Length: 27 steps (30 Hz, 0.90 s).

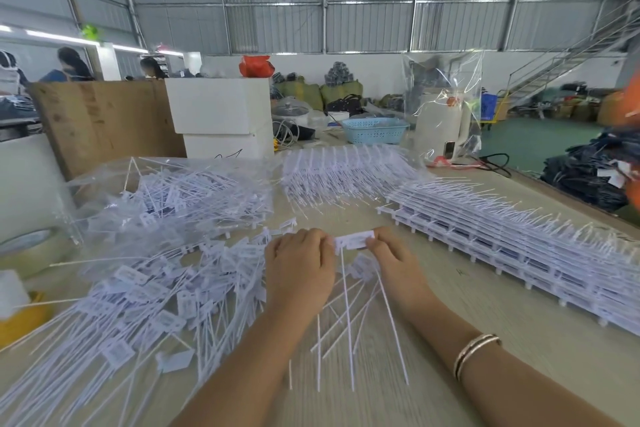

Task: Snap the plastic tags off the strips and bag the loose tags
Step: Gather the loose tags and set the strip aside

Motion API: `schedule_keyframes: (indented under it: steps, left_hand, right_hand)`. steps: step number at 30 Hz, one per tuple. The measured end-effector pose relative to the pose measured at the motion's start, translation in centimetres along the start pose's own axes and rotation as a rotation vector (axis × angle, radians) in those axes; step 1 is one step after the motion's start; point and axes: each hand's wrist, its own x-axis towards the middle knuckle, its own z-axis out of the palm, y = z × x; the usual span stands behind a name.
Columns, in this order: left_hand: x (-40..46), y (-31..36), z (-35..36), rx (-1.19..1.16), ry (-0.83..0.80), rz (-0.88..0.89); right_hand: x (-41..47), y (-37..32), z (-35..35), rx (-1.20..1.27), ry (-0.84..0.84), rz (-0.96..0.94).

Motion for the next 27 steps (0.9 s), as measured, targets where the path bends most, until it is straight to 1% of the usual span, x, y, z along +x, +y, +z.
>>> schedule_keyframes:
  steps: [3,6,9,12,15,19,22,25,27]
  left_hand:
    - [0.2,-0.3,0.3,0.007,0.021,-0.008]
    - [0.3,-0.3,0.4,0.011,0.021,0.000]
    - [0.3,-0.1,0.5,-0.052,-0.038,-0.056]
    - [0.4,0.0,0.3,-0.146,-0.103,-0.149]
    - [0.5,0.4,-0.1,-0.275,-0.131,-0.220]
    - [0.4,0.7,-0.4,-0.447,-0.082,-0.281]
    - [0.4,0.9,-0.4,-0.494,-0.091,-0.299]
    - [0.7,0.5,-0.5,-0.561,-0.108,-0.363]
    - [0.8,-0.2,-0.6,-0.572,-0.091,-0.397]
  right_hand:
    - [-0.2,-0.1,0.1,0.017,-0.081,-0.053]
    - [-0.1,0.0,0.2,-0.077,-0.191,-0.073]
    - [0.0,0.0,0.3,-0.195,-0.218,-0.122]
    - [0.0,0.1,0.4,-0.265,-0.162,-0.217]
    - [0.0,0.3,0.8,-0.369,-0.093,-0.304]
    - [-0.1,0.7,0.9,-0.408,-0.035,-0.375]
    - [-0.3,0.5,0.9,-0.434,-0.003,-0.424]
    - [-0.6,-0.1,0.9,-0.371,0.082,-0.441]
    - [-0.6,-0.5,0.6,-0.253,0.128,-0.383]
